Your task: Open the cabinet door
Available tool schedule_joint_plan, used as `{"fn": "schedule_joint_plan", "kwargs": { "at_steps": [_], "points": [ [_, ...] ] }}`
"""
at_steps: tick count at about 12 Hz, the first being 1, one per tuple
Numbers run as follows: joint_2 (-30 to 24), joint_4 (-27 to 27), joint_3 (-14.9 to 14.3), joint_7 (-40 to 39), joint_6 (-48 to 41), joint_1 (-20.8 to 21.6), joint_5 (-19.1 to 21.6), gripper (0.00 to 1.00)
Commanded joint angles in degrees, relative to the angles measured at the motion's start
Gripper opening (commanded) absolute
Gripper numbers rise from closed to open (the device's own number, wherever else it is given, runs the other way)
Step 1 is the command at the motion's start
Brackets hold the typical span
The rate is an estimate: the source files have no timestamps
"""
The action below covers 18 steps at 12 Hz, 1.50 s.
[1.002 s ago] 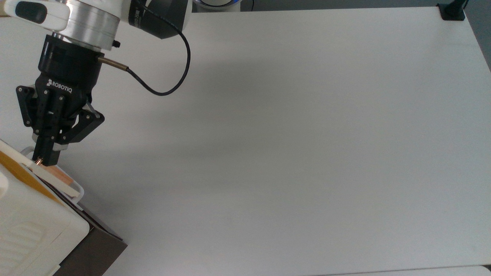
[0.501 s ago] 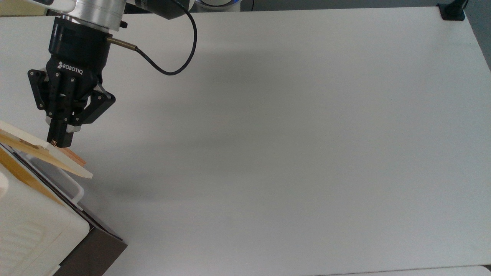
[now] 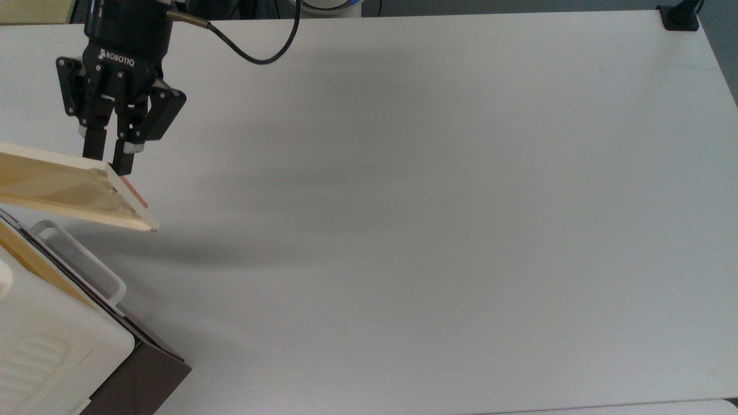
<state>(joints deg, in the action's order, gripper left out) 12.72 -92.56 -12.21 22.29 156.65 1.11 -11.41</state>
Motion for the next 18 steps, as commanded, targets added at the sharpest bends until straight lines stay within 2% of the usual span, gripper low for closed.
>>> {"fn": "schedule_joint_plan", "kwargs": {
  "at_steps": [1,4,5,7,9,14,16,18],
  "points": [
    [-7.9,-5.6,2.0,-1.2,-11.2,-0.5,1.9,1.00],
    [-11.7,-4.6,3.5,-11.1,-31.7,-1.2,9.6,1.00],
    [-11.8,-2.5,4.6,-13.7,-41.4,-1.4,10.8,1.00],
    [-12.1,-0.9,6.7,-14.4,-54.3,-1.8,10.9,1.00],
    [-12.8,-1.0,8.3,-14.5,-62.4,-1.8,11.2,1.00],
    [-14.2,-0.9,7.7,-16.0,-64.4,-1.8,11.8,1.00],
    [-14.1,-0.9,7.1,-19.5,-64.5,-1.0,11.7,1.00],
    [-12.8,1.3,6.5,-20.5,-64.1,-1.7,12.0,1.00]
  ]
}}
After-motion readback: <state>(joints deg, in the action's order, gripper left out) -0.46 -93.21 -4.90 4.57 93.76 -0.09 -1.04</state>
